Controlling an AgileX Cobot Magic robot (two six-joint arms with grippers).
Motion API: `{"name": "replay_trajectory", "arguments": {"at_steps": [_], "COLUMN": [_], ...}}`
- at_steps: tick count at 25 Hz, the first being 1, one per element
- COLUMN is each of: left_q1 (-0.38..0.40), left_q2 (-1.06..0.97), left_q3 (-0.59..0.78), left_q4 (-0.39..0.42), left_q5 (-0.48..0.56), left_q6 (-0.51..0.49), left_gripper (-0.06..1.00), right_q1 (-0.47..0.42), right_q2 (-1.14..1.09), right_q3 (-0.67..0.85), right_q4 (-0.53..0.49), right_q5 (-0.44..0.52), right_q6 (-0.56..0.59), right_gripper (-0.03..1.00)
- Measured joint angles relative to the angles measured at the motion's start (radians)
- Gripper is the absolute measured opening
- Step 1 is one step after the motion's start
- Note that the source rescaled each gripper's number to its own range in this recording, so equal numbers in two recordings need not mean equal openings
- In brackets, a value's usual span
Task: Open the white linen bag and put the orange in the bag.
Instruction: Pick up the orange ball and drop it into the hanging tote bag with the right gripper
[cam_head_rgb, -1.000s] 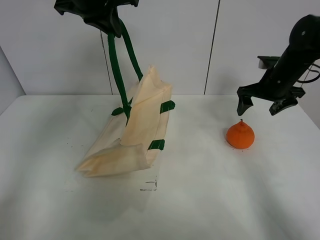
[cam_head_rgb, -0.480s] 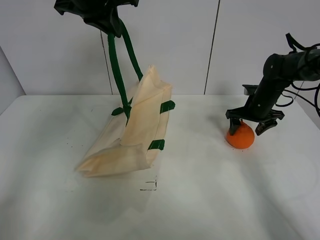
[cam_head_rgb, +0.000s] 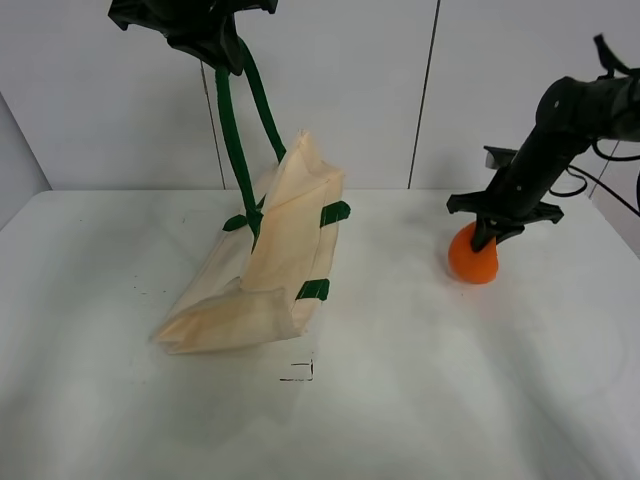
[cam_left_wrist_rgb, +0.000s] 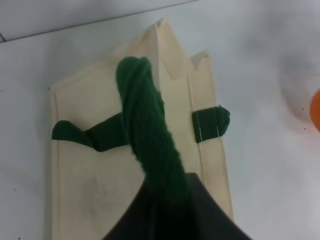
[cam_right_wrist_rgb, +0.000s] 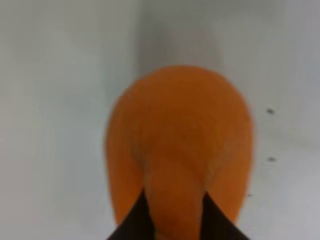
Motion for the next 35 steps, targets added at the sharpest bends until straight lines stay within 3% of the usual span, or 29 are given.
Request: {"name": "replay_trajectory", "arguments": {"at_steps": [6,10,13,19,26,31,33,35], "left_q1": [0.000,0.000,0.000,0.000,0.000,0.000,0.000,0.000], "left_q2": [-0.003,-0.009,-0.009,-0.022,-0.028,-0.028,-0.029,-0.029], "left_q3": [0.000,0.000,0.000,0.000,0.000,0.000,0.000,0.000], "left_q4": [0.000,0.000,0.000,0.000,0.004,0.003,0.003,0.003], "left_q5": [0.000,0.000,0.000,0.000,0.000,0.000,0.000,0.000], "left_q6": [0.000,0.000,0.000,0.000,0.000,0.000,0.001,0.001], "left_gripper": [0.00,0.00,0.00,0.00,0.00,0.00,0.00,0.00], "right_q1": [0.022,0.095,0.180,0.330,0.403,0.420,0.425,0.425], "right_q2": [-0.092,-0.099,-0.099,-0.048,0.069,0.117,0.120,0.120], "right_q3": [-0.146,-0.217,-0.224,-0.224,-0.224,-0.224,-0.224,-0.224], "right_q4": [0.161,0.279,0.347,0.380,0.412,0.526,0.540,0.542], "right_q5": [0.126,0.149,0.113,-0.014,-0.112,-0.154,-0.156,-0.156], "right_q6": [-0.018,-0.021,-0.021,-0.021,-0.017,-0.074,-0.094,-0.099], "right_gripper": [0.00,0.00,0.00,0.00,0.00,0.00,0.05,0.26]}}
